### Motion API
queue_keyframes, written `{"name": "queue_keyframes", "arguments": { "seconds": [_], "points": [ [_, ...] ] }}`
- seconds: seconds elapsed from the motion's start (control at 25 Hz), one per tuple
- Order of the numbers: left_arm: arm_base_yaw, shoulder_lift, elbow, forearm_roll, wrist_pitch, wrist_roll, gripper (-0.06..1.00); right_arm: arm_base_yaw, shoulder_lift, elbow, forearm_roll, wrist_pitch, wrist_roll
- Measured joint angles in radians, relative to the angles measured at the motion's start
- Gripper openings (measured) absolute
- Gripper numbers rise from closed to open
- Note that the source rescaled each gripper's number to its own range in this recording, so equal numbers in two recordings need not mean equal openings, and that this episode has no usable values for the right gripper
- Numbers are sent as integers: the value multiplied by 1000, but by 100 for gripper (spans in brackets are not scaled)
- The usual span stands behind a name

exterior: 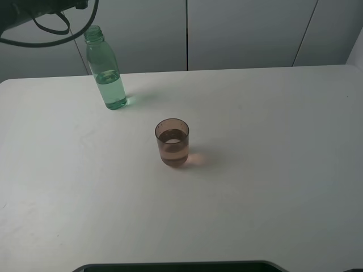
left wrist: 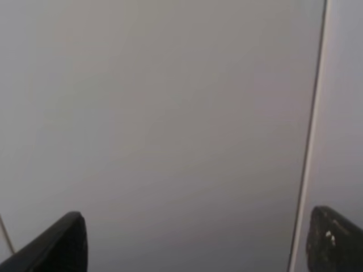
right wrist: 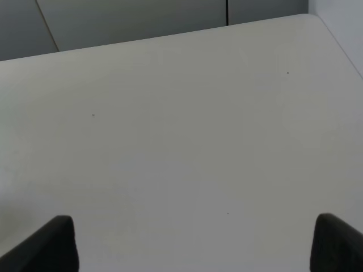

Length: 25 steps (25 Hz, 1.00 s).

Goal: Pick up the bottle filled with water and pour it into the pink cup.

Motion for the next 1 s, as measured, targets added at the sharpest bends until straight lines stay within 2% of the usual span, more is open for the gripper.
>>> {"name": "queue_keyframes", "arguments": {
  "seconds": [0.2, 0.4, 0.6, 0.68, 0.8, 1.0],
  "points": [
    [102, -38, -114, -7, 395, -12, 100, 0, 0, 0, 0, 0, 0],
    [189, -51, -241, -11, 873, -25, 100, 0, 0, 0, 0, 0, 0],
    [222, -52, -353, -9, 1328, -17, 100, 0, 0, 0, 0, 0, 0],
    [222, -54, -376, 10, 1479, -10, 100, 0, 0, 0, 0, 0, 0],
    [222, -58, -385, 48, 1628, -10, 100, 0, 0, 0, 0, 0, 0],
    [222, -93, -364, 71, 1658, -10, 100, 0, 0, 0, 0, 0, 0]
  ]
}}
